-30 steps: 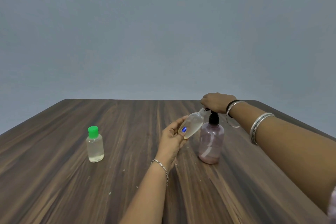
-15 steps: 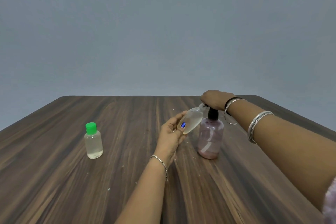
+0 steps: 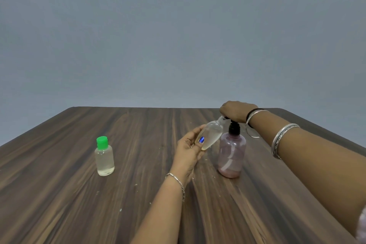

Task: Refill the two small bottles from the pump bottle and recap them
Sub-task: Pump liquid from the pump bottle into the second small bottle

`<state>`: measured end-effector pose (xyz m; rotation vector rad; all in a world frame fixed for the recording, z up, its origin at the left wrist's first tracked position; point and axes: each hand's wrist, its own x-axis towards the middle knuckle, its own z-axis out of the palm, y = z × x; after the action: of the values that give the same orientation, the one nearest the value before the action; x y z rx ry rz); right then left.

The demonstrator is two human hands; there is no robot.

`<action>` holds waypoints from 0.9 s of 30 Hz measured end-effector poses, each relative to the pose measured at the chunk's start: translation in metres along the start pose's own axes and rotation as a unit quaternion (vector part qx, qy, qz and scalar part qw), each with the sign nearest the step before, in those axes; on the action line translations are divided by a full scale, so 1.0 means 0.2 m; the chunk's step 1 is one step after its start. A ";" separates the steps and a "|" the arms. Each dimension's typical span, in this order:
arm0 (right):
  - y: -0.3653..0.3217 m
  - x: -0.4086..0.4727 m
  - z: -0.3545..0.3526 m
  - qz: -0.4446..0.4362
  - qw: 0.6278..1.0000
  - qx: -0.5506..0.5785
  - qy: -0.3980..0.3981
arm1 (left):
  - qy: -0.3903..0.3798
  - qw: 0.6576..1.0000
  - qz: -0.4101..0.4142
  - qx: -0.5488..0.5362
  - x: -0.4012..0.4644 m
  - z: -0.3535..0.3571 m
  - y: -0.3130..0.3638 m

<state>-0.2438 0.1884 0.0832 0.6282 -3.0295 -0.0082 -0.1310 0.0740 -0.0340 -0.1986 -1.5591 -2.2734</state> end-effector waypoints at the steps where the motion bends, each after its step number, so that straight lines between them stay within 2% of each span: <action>1: 0.00 0.00 0.01 -0.002 1.000 -0.005 -0.003 | 0.001 1.000 -0.002 0.004 0.00 0.00 0.00; 15: 0.01 0.00 -0.01 -0.034 0.999 0.030 0.002 | 0.003 1.000 -0.003 -0.006 0.01 0.01 0.00; 21: 0.00 -0.02 0.02 -0.021 1.000 -0.015 -0.010 | -0.001 1.000 -0.004 -0.003 0.00 0.01 0.00; 27: -0.01 -0.02 0.01 -0.024 0.999 0.025 -0.002 | 0.006 1.000 -0.002 0.006 -0.01 0.01 0.01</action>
<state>-0.2406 0.1887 0.0801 0.7067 -3.0264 0.0655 -0.1281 0.0766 -0.0331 -0.1795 -1.5678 -2.2638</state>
